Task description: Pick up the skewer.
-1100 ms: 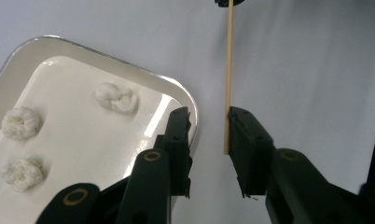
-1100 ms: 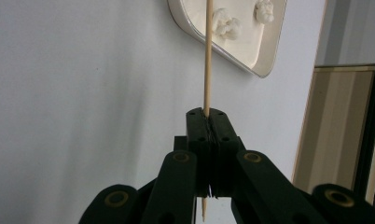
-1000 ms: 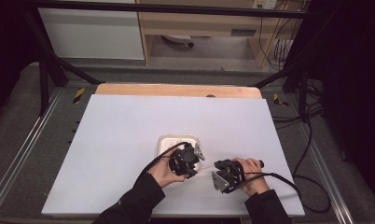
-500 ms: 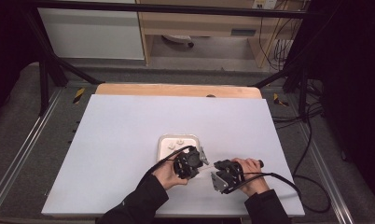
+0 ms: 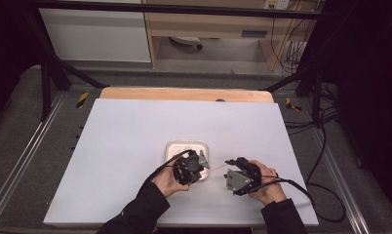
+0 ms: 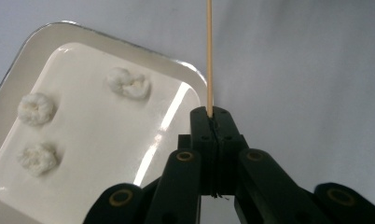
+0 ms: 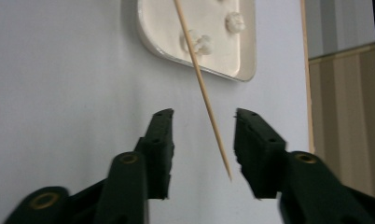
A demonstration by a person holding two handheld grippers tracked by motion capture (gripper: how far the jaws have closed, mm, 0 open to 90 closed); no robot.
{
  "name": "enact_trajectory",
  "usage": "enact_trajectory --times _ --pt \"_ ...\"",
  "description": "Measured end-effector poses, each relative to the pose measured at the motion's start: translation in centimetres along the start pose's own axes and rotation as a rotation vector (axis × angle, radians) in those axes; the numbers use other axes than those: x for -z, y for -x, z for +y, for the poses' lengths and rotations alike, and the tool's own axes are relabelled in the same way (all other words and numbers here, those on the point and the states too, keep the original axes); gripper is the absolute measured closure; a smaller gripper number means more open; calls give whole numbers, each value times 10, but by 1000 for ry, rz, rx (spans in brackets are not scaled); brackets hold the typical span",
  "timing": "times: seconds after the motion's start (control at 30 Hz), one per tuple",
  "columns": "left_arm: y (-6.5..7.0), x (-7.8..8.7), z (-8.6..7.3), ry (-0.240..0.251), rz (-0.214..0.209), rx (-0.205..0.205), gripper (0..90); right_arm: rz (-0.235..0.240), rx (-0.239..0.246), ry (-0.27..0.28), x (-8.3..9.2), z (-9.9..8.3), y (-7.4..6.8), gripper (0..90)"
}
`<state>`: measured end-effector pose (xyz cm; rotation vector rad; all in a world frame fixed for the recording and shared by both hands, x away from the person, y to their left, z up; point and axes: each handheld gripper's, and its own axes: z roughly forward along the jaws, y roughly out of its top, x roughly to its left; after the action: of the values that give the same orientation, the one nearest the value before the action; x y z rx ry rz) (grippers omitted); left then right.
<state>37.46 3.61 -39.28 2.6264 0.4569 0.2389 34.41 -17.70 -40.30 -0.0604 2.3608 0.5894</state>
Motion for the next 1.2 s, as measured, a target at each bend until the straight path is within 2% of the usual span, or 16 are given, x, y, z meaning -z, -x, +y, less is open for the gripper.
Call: enact_trajectory --times 0.03,0.1,0.17,0.27,0.4,0.43,0.47,0.5,0.53,0.67,0.83,0.97,1.2 --pt "-2 2 -2 -1 2 1 889 0 0 0 0 0 0 473" --pt "-5 5 -7 21 -9 10 889 -5 -94 15 2 -5 3 416" --pt "-7 8 -13 24 -1 31 889 -5 -197 26 4 -10 6 357" --pt "-9 11 -21 27 12 53 889 3 -303 55 7 -17 7 299" --pt "-12 16 -34 51 17 87 888 33 -432 91 8 -25 5 221" --pt "-13 18 -38 58 19 95 888 48 -491 87 9 -29 5 185" --pt "-13 19 -41 71 21 104 888 48 -491 87 9 -29 5 185" --pt "-14 20 -45 77 15 113 888 74 -553 65 9 -34 4 155" --pt "-15 22 -48 85 19 122 888 74 -553 65 9 -34 4 155" --pt "-19 29 -62 125 31 167 888 117 -663 68 8 -42 1 119" --pt "-22 38 -78 188 48 219 888 141 -777 49 2 -50 0 43" --pt "-23 44 -90 227 74 248 888 149 -802 39 -1 -51 -2 28" --pt "-23 52 -112 288 89 310 888 166 -863 47 -5 -48 -3 11"
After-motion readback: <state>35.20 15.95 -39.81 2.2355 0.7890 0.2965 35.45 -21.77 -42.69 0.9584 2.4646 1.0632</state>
